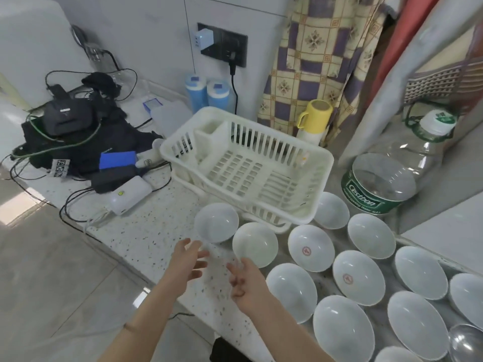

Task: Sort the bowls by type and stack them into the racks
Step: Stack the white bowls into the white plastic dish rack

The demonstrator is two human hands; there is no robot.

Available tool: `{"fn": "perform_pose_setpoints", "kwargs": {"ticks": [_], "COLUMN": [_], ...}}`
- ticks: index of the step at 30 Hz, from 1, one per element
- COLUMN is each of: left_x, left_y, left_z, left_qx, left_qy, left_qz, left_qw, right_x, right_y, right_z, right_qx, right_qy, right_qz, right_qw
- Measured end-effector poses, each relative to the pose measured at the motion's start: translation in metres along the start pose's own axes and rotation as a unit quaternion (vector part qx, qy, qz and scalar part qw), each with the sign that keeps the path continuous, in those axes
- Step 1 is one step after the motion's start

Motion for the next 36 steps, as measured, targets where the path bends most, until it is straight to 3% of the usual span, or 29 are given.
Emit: {"fn": "perform_pose_setpoints", "kwargs": {"ticks": [9,15,26,31,36], "left_x": [0.018,0.018,0.043,0.067,0.1], "left_y": [-0.04,-0.054,-0.065,-0.057,-0.049], "left_z": [0.009,0.001,-0.045,-0.063,-0.077], "left_qx": [-0.077,-0.172,-0.242,-0.272,-0.306], "left_qy": [-0.056,-0.022,-0.145,-0.185,-0.176], "left_qz": [-0.015,-0.011,0.05,0.102,0.13], "left_qw": [0.995,0.985,0.958,0.939,0.927], "right_x": [0.0,0.011,0.037,0.048,0.036], "right_y": [-0.022,-0.022,0.0,0.024,0.057], "right_z": [0.002,0.012,0.03,0.037,0.054], "right_qx": [0.105,0.171,0.184,0.221,0.204], "right_qy": [-0.1,-0.142,-0.201,-0.218,-0.195], "right_qz": [-0.094,-0.184,-0.237,-0.326,-0.456], "right_qw": [0.985,0.958,0.932,0.893,0.844]}}
Point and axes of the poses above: each hand's wrist, its own y-axis away from the middle knuckle, its own z-axis out of the palm, x = y × z, the point moved 4 cm from there along -y, towards the middle knuckle, and after that the axes turned 15 degrees about -y, right-handed, at the moved point
